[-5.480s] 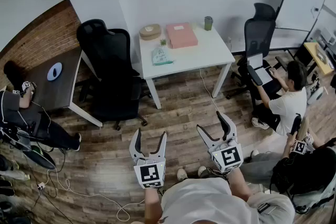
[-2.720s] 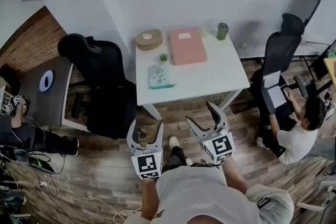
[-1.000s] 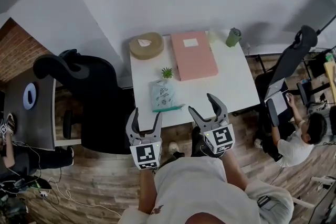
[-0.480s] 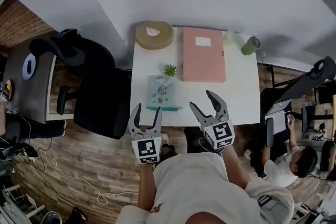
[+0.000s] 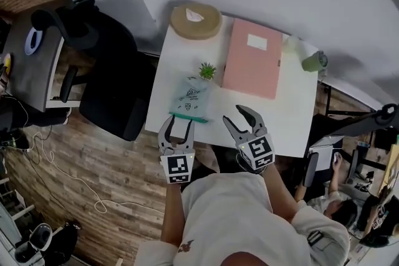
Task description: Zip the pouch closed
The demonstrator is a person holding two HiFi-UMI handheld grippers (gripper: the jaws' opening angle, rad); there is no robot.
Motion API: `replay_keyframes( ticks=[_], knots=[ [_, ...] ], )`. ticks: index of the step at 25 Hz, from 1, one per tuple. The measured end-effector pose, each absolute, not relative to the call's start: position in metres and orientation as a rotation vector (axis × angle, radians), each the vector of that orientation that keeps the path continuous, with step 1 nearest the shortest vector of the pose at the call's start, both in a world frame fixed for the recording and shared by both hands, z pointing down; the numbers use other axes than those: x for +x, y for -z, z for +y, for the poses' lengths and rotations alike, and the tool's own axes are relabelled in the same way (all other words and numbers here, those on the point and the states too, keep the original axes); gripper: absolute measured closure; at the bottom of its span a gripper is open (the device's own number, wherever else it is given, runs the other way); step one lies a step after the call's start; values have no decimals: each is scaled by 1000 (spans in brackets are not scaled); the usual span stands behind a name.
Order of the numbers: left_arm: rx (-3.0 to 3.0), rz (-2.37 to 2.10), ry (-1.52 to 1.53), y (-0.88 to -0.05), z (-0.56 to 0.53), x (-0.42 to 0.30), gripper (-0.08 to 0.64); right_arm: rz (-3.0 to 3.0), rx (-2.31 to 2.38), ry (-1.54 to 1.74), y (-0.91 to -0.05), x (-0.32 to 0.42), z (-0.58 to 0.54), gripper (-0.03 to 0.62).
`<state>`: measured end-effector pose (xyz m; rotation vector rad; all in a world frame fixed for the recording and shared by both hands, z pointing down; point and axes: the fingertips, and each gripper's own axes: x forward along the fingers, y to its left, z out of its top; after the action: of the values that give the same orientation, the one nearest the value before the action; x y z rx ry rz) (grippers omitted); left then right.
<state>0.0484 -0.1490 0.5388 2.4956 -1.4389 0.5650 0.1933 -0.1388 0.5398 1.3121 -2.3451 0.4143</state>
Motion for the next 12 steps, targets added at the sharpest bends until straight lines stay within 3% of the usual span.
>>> replay_keyframes(
  ticks=[12],
  knots=[
    [2381,-1323,-687,-625,-120,76,390,-2357,841,-506,-623,157,-117,462]
  ],
)
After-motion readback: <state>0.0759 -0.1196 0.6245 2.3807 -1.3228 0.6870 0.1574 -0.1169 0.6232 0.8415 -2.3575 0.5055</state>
